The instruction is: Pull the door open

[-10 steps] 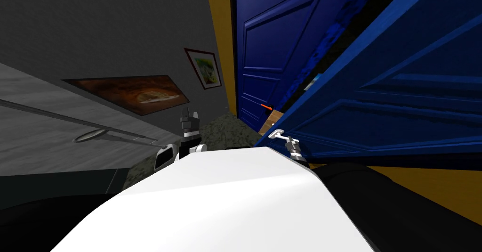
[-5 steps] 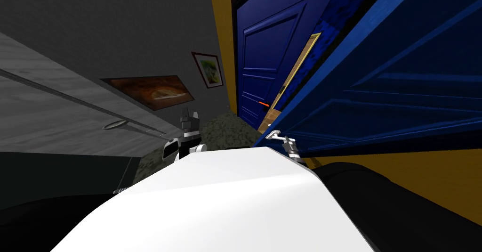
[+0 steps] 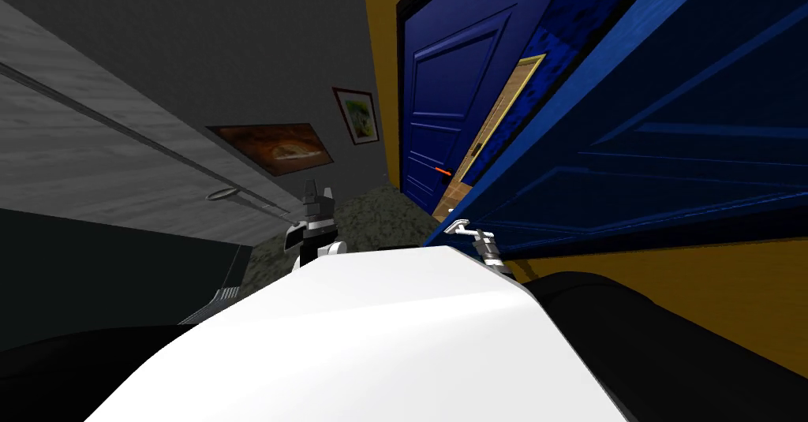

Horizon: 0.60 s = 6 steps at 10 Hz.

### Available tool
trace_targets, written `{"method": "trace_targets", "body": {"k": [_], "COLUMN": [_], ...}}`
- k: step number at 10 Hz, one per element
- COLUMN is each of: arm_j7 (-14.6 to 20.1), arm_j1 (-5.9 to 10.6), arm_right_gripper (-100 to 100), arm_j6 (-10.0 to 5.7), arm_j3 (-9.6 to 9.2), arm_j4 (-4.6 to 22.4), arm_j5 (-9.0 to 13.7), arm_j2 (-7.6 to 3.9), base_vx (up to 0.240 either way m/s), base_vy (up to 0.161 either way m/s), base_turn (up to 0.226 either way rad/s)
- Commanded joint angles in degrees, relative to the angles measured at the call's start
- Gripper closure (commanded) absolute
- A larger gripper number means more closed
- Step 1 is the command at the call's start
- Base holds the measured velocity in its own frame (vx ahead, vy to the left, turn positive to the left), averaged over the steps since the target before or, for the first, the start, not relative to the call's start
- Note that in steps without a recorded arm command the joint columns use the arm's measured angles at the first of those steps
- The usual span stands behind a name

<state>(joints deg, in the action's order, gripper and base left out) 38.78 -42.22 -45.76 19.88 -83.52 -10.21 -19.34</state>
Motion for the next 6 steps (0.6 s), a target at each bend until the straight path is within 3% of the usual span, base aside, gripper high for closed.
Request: {"method": "trace_targets", "body": {"k": [1, 5, 6], "arm_j7": [0.6, 1.5, 1.3], "arm_j1": [-0.34, -0.69, -0.51], "arm_right_gripper": [100, 100, 100], "arm_j6": [-1.68, -4.48, -3.83], "arm_j3": [-0.86, -1.74, -0.95], "arm_j4": [0.4, 1.4, 1.5], "arm_j5": [-0.6, -1.4, -1.0], "arm_j2": [-0.53, -1.69, -1.79], "base_vx": [-0.257, -0.227, -0.106], "base_vy": [-0.059, -0.022, -0.015], "base_turn": [0.17, 0.113, 0.005]}}
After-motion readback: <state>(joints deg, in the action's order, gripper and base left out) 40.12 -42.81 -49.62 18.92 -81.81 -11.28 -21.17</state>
